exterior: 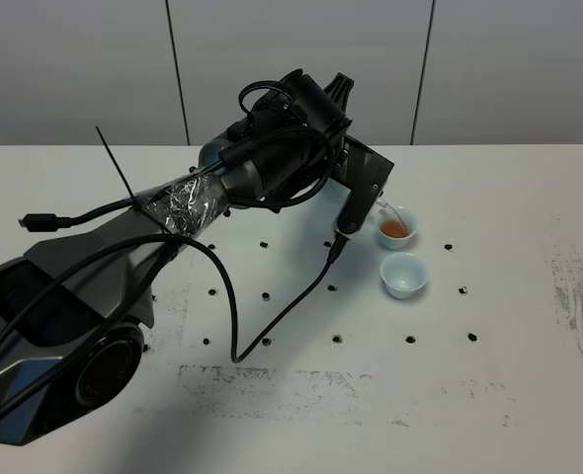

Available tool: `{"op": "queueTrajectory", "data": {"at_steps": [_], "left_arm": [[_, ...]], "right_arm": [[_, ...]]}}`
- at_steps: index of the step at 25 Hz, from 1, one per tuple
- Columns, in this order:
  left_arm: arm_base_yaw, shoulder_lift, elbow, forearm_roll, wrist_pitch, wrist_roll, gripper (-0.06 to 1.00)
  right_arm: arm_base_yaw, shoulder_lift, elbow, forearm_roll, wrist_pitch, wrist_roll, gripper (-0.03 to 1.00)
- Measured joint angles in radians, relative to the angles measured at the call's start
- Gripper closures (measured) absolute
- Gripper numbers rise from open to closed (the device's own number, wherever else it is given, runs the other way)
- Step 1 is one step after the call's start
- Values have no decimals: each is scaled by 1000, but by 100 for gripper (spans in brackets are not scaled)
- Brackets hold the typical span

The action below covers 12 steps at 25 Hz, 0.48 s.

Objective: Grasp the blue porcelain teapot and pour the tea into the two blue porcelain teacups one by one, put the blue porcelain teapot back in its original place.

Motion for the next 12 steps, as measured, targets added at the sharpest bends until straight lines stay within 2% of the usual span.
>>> {"op": "queueTrajectory", "data": {"at_steps": [12], "left_arm": [[-9, 9, 0, 18, -1, 0, 90]], "right_arm": [[0, 0, 0, 0, 0, 0, 62]]}}
